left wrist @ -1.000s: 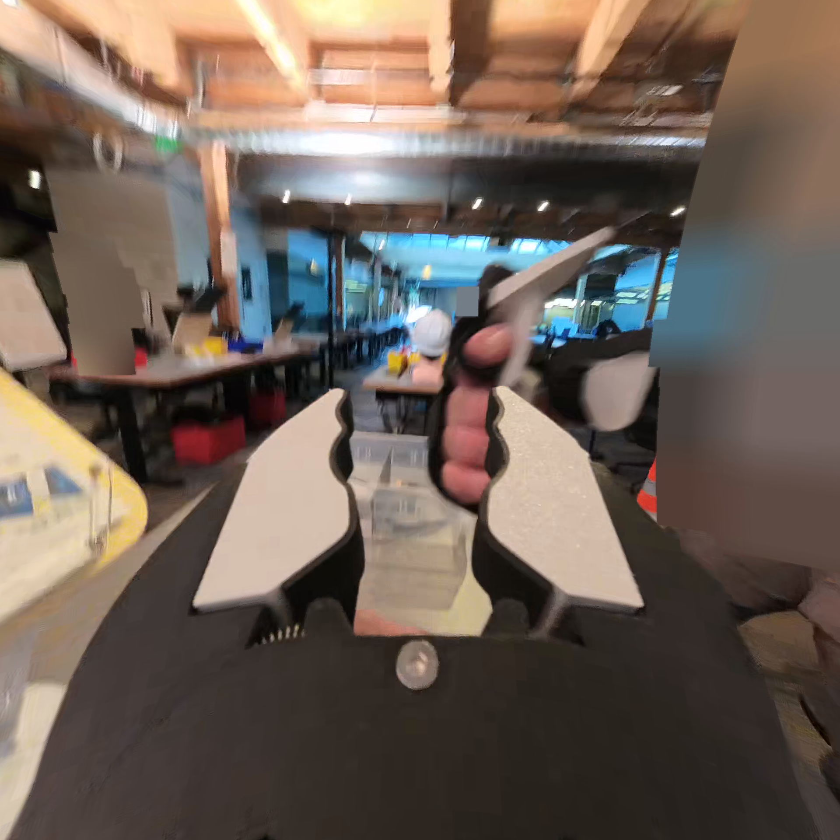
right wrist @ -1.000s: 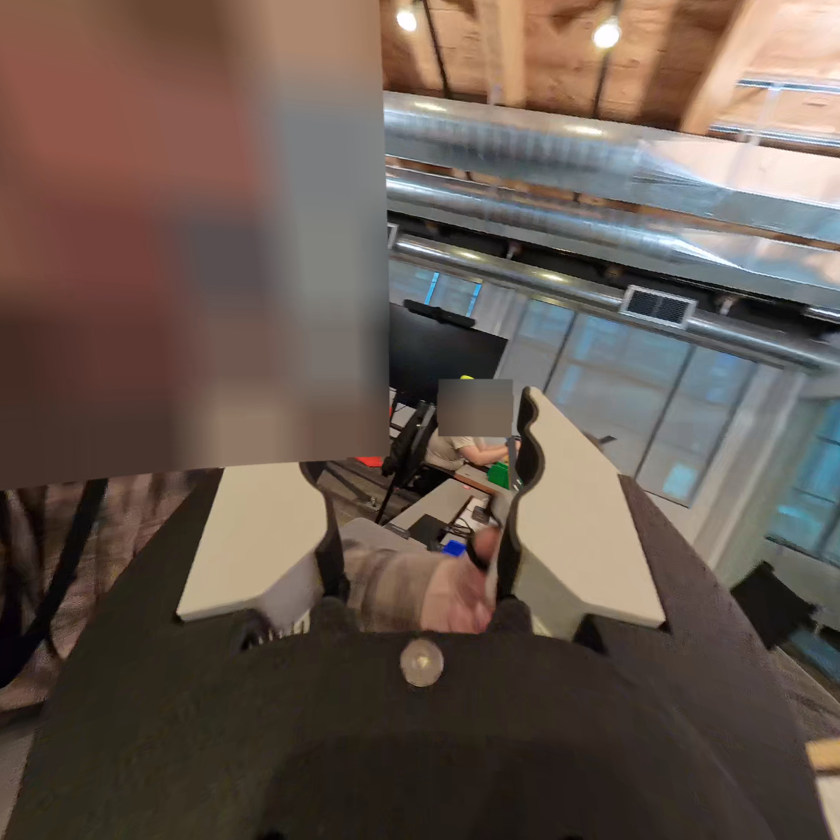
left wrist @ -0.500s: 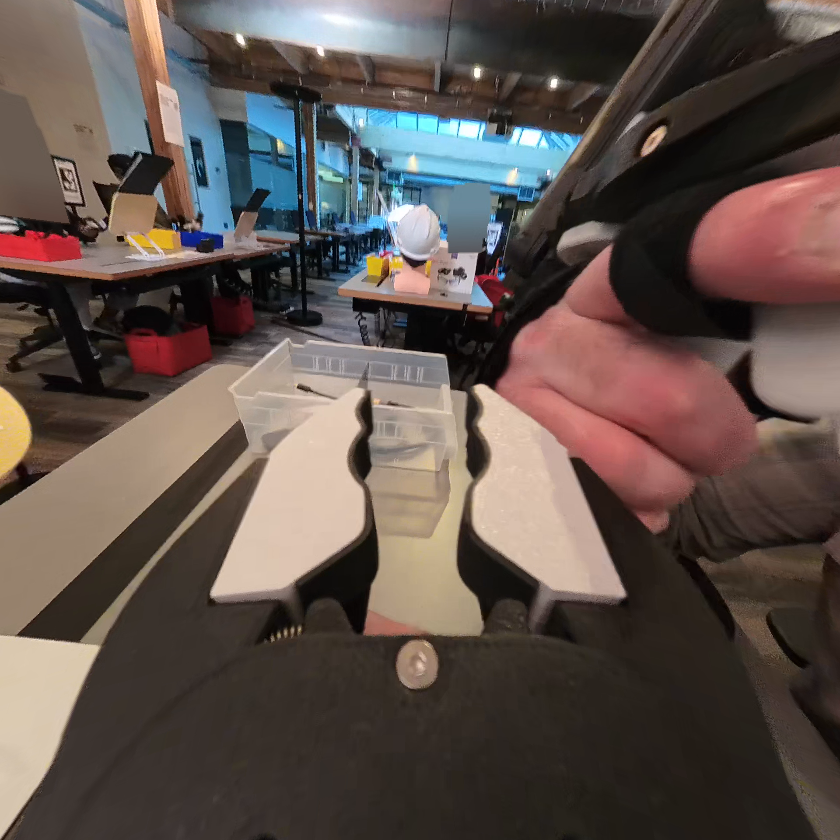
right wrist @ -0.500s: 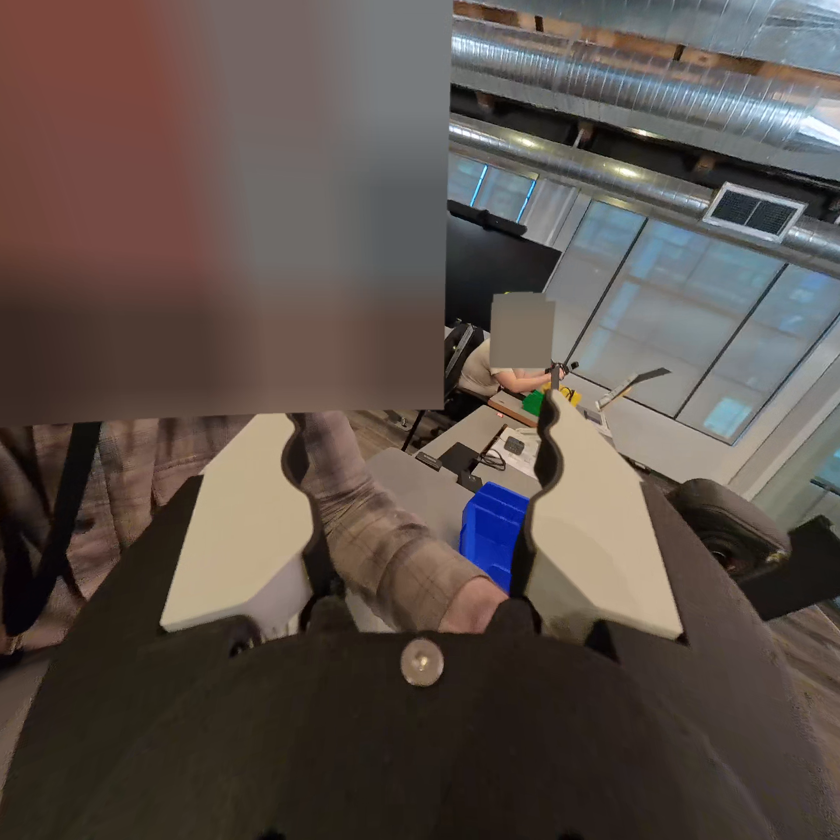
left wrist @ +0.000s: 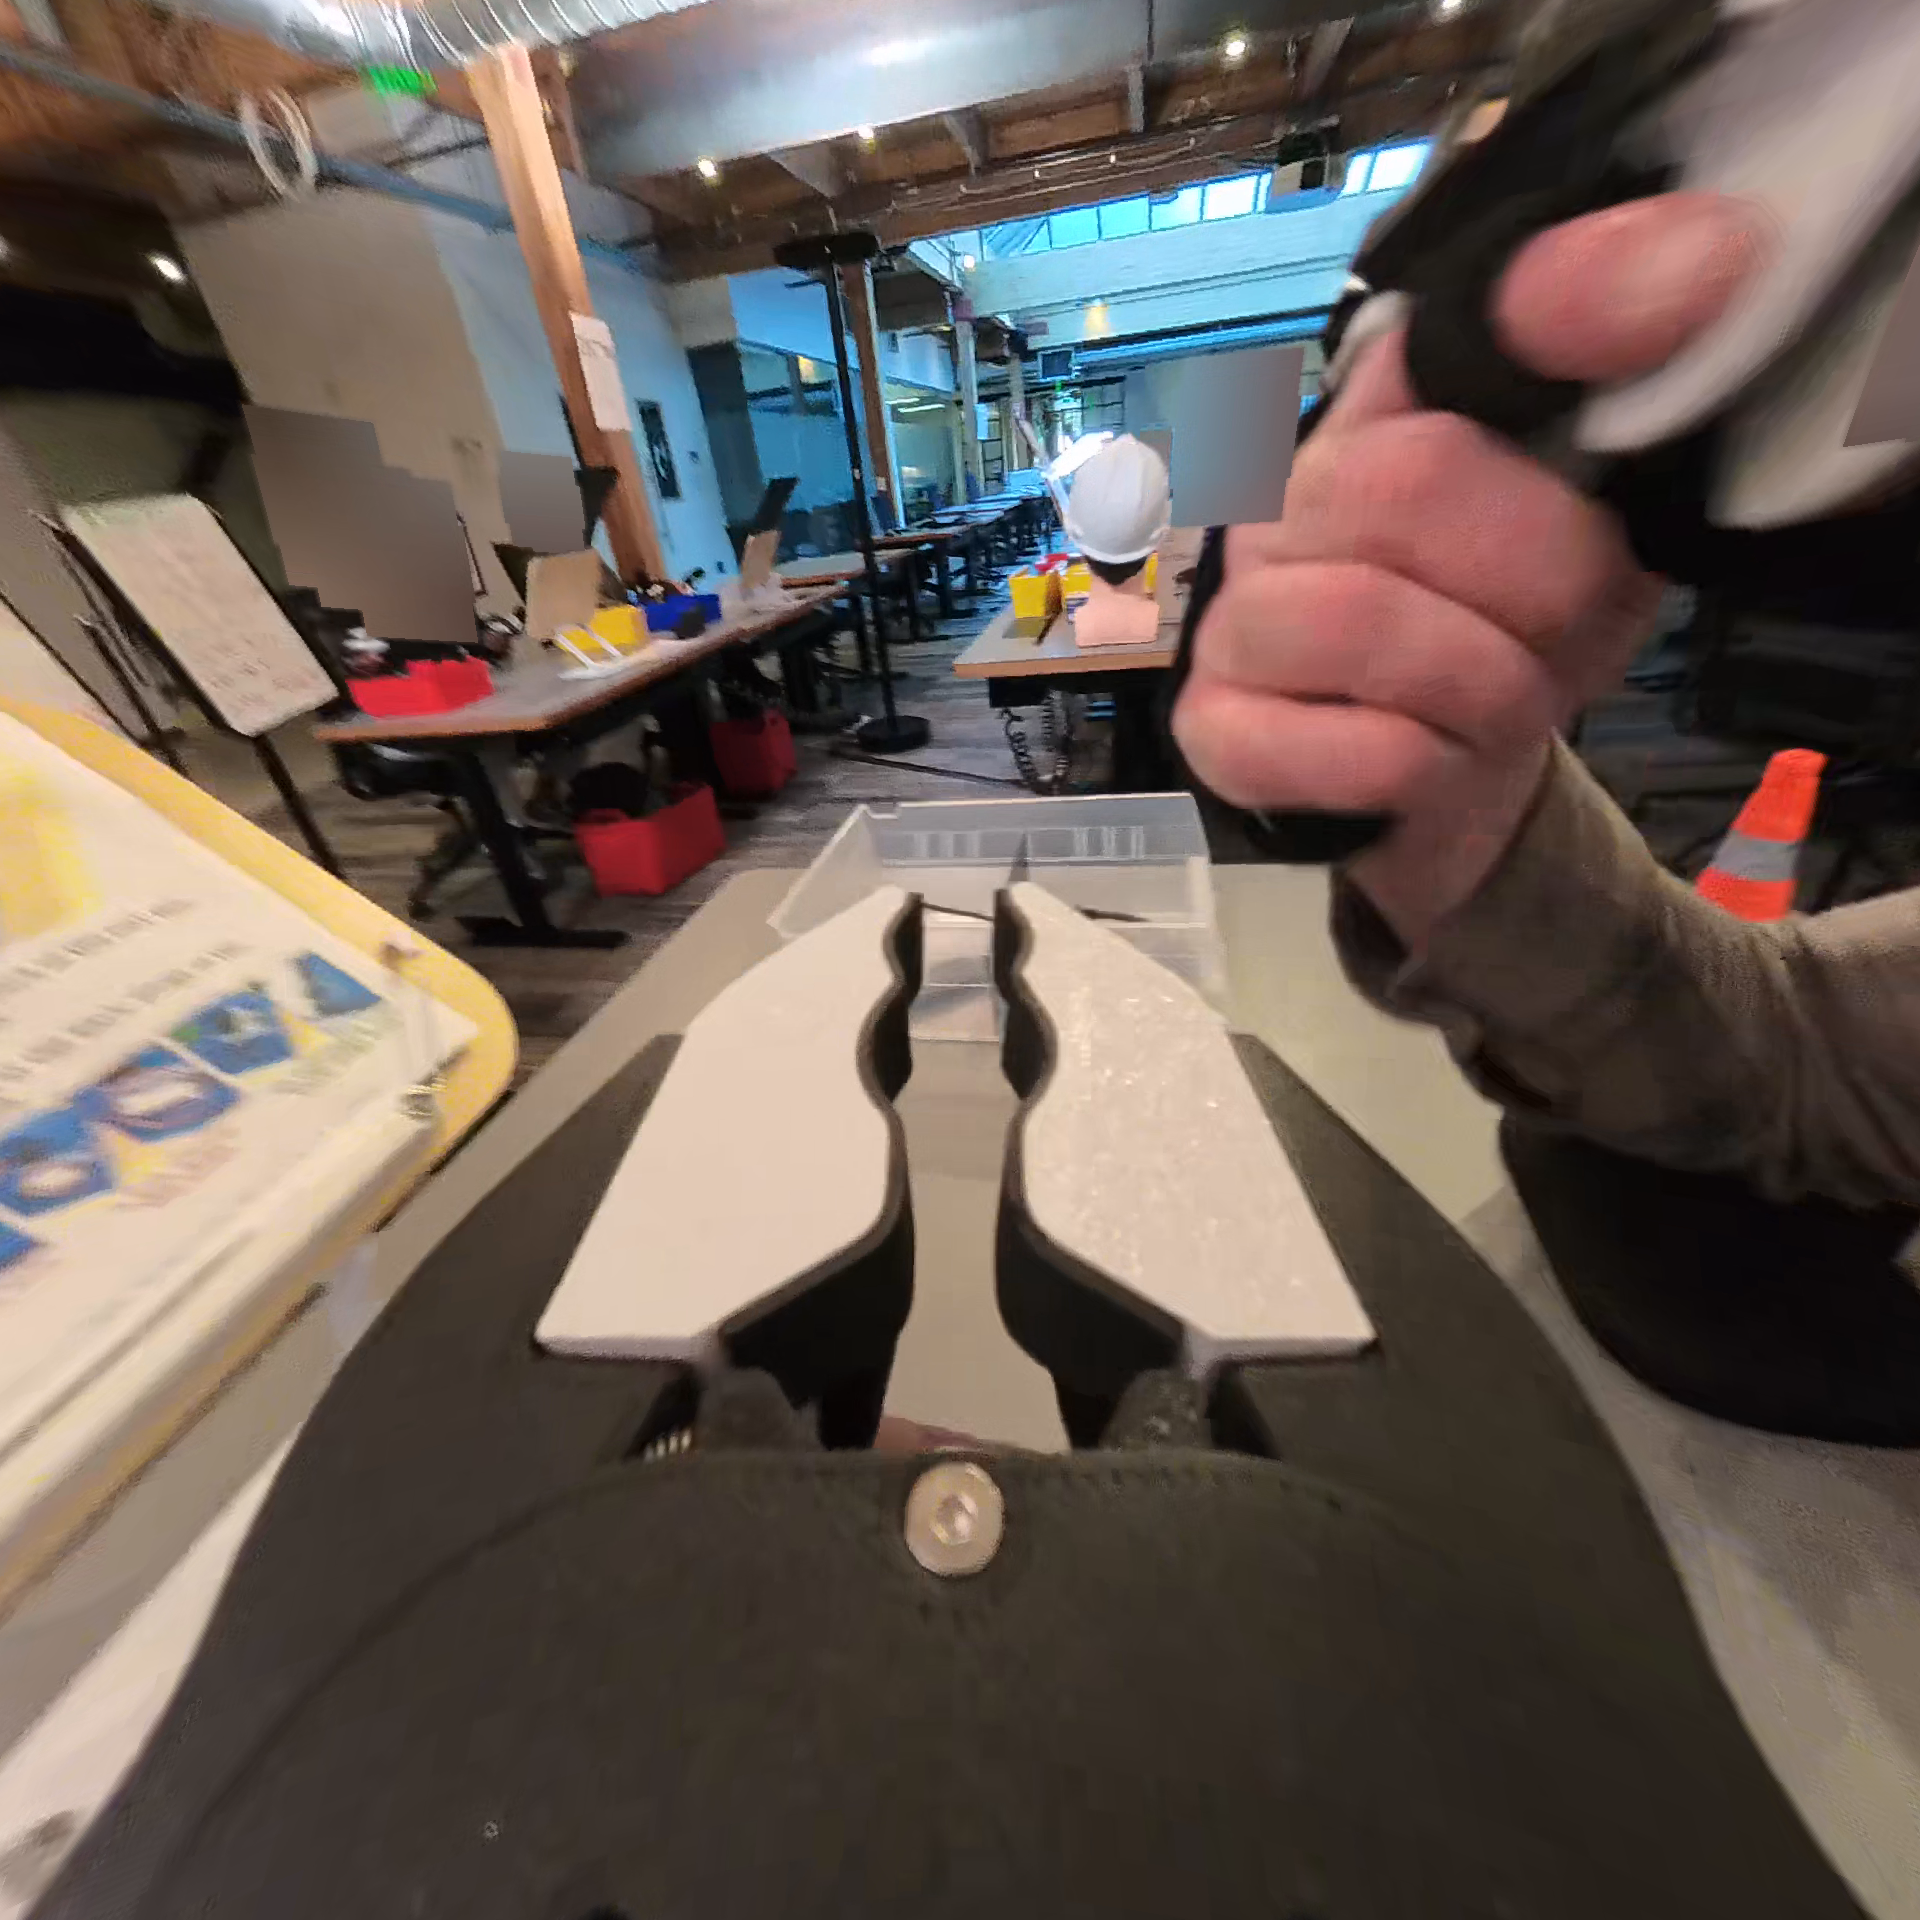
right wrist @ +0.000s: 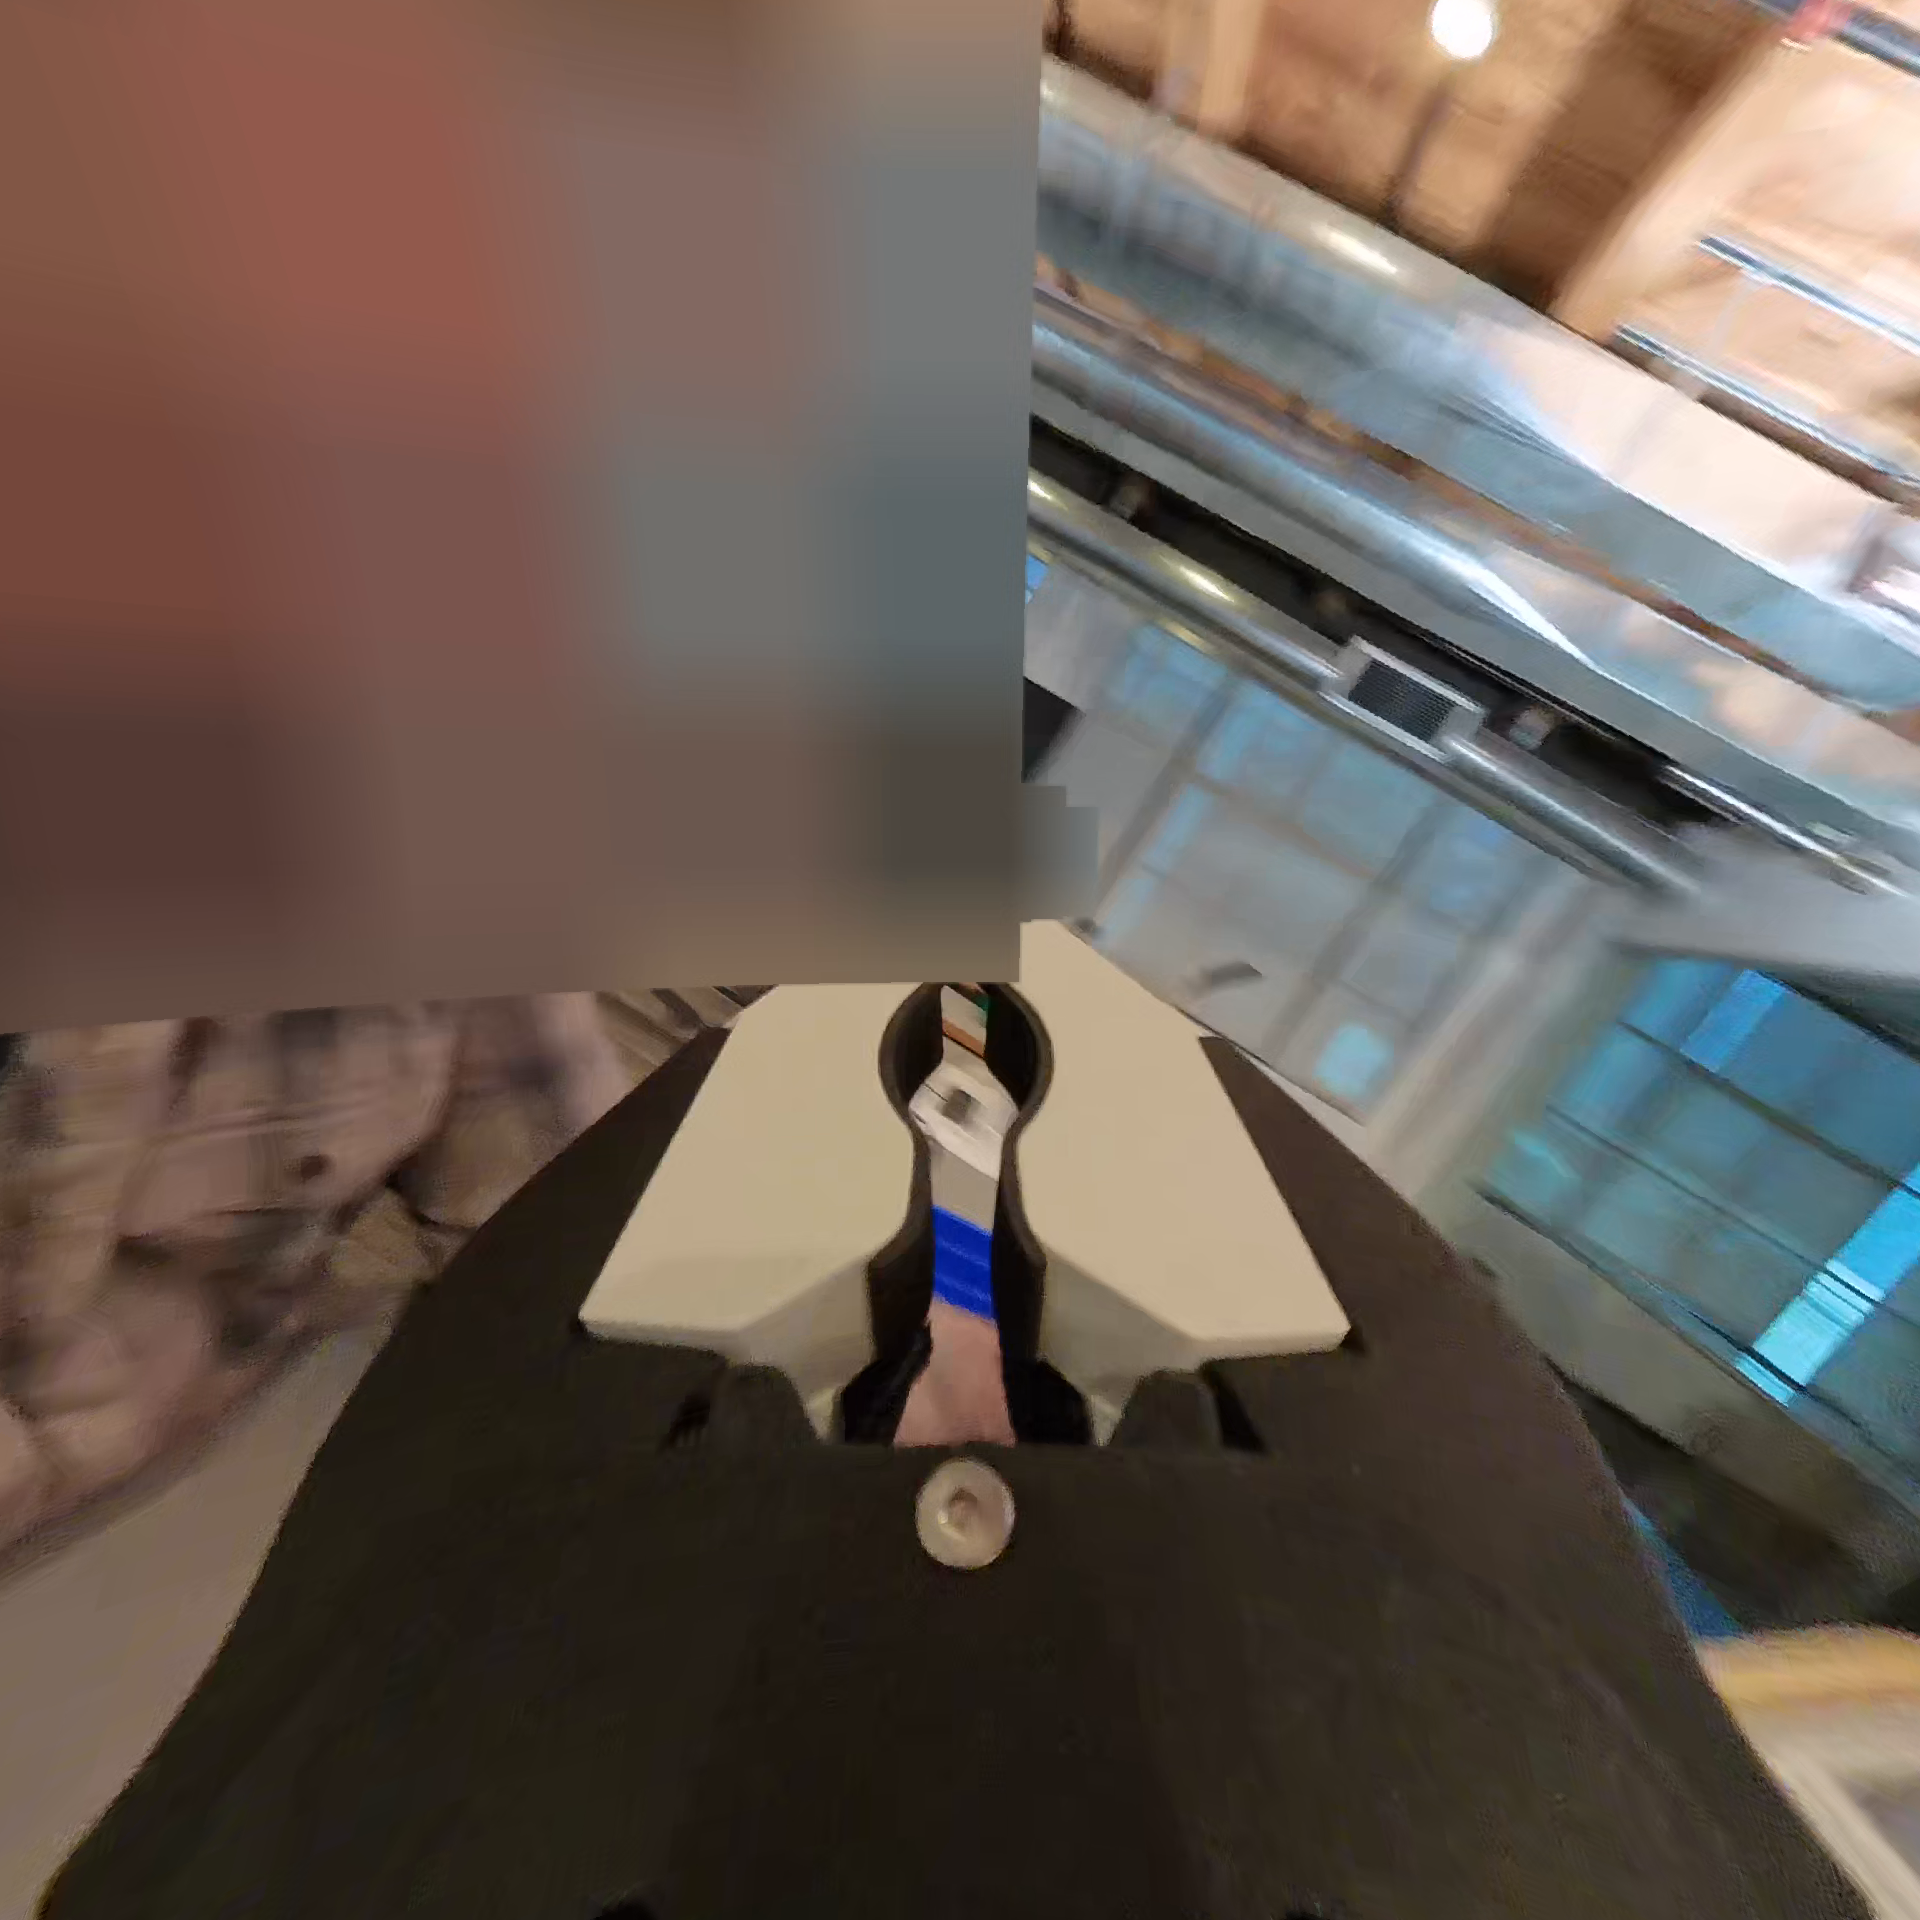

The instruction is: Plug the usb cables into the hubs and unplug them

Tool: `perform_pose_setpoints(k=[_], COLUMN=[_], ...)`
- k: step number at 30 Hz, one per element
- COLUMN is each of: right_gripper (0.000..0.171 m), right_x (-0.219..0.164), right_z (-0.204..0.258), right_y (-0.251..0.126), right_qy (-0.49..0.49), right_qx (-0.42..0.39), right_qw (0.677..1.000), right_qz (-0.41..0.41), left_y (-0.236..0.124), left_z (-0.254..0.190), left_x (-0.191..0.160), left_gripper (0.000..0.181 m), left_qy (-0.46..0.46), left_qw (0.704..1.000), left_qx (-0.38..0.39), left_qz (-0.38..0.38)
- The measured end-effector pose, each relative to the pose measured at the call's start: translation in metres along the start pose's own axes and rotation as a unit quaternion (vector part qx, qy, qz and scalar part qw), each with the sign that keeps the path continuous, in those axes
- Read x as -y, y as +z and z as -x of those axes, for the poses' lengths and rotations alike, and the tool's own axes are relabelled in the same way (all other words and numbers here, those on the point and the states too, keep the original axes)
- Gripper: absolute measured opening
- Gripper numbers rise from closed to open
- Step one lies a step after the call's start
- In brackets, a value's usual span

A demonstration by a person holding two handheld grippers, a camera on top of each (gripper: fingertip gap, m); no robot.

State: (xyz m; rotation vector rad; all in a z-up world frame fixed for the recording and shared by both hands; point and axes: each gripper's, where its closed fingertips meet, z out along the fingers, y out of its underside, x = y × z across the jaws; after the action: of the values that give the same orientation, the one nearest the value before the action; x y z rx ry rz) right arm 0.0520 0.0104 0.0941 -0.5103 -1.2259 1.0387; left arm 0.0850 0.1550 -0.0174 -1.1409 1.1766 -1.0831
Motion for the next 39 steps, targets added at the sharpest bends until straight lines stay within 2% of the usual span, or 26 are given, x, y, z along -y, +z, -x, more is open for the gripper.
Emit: perform_pose_setpoints(k=[1, 2, 5, 6, 9, 11, 13, 17, 21, 25, 28, 30, 33, 34, 36, 39], right_gripper=[0.000, 0.000, 0.000, 0.010, 0.047, 0.052, 0.067, 0.072, 0.089, 0.082, 0.074, 0.076, 0.075, 0.072, 0.053, 0.051], right_x=[-0.002, -0.004, -0.017, -0.031, -0.071, -0.103, -0.134, -0.173, -0.223, -0.265, -0.278, -0.289, -0.302, -0.303, -0.304, -0.306], right_z=[-0.013, -0.026, -0.037, -0.032, -0.001, 0.033, 0.073, 0.128, 0.165, 0.189, 0.190, 0.192, 0.195, 0.193, 0.189, 0.184], right_y=[-0.006, -0.014, -0.033, -0.041, -0.071, -0.094, -0.113, -0.130, -0.141, -0.150, -0.149, -0.156, -0.156, -0.156, -0.155, -0.154], right_qy=[-0.013, -0.016, 0.000, 0.006, 0.045, 0.087, 0.137, 0.211, 0.251, 0.298, 0.320, 0.322, 0.334, 0.334, 0.334, 0.339], right_qx=[-0.028, -0.056, -0.104, -0.113, -0.163, -0.188, -0.194, -0.235, -0.259, -0.256, -0.261, -0.261, -0.259, -0.263, -0.267, -0.271], right_qw=[0.998, 0.994, 0.969, 0.952, 0.896, 0.854, 0.817, 0.778, 0.726, 0.687, 0.683, 0.664, 0.657, 0.659, 0.667, 0.677], right_qz=[0.050, 0.094, 0.224, 0.283, 0.410, 0.477, 0.525, 0.543, 0.585, 0.611, 0.602, 0.622, 0.624, 0.620, 0.610, 0.594], left_y=[-0.008, -0.015, -0.030, -0.036, -0.054, -0.067, -0.077, -0.089, -0.090, -0.086, -0.081, -0.079, -0.075, -0.075, -0.075, -0.077], left_z=[0.001, 0.002, -0.005, -0.008, -0.023, -0.030, -0.038, -0.053, -0.069, -0.074, -0.081, -0.080, -0.083, -0.082, -0.083, -0.082], left_x=[0.006, 0.010, 0.004, -0.001, -0.032, -0.059, -0.089, -0.134, -0.165, -0.186, -0.191, -0.194, -0.193, -0.194, -0.194, -0.197], left_gripper=[0.007, 0.000, 0.000, 0.003, 0.040, 0.050, 0.060, 0.063, 0.070, 0.075, 0.075, 0.076, 0.076, 0.076, 0.076, 0.078], left_qy=[0.017, 0.027, 0.082, 0.107, 0.120, 0.131, 0.130, 0.143, 0.143, 0.156, 0.157, 0.159, 0.154, 0.152, 0.145, 0.133], left_qw=[1.000, 1.000, 0.995, 0.991, 0.983, 0.974, 0.965, 0.948, 0.931, 0.912, 0.908, 0.905, 0.909, 0.909, 0.913, 0.914], left_qx=[0.005, 0.011, 0.029, 0.041, 0.042, 0.042, 0.026, -0.006, -0.048, -0.064, -0.081, -0.079, -0.082, -0.077, -0.078, -0.071], left_qz=[0.002, 0.004, 0.051, 0.066, 0.134, 0.180, 0.228, 0.285, 0.332, 0.374, 0.380, 0.386, 0.378, 0.381, 0.374, 0.377])
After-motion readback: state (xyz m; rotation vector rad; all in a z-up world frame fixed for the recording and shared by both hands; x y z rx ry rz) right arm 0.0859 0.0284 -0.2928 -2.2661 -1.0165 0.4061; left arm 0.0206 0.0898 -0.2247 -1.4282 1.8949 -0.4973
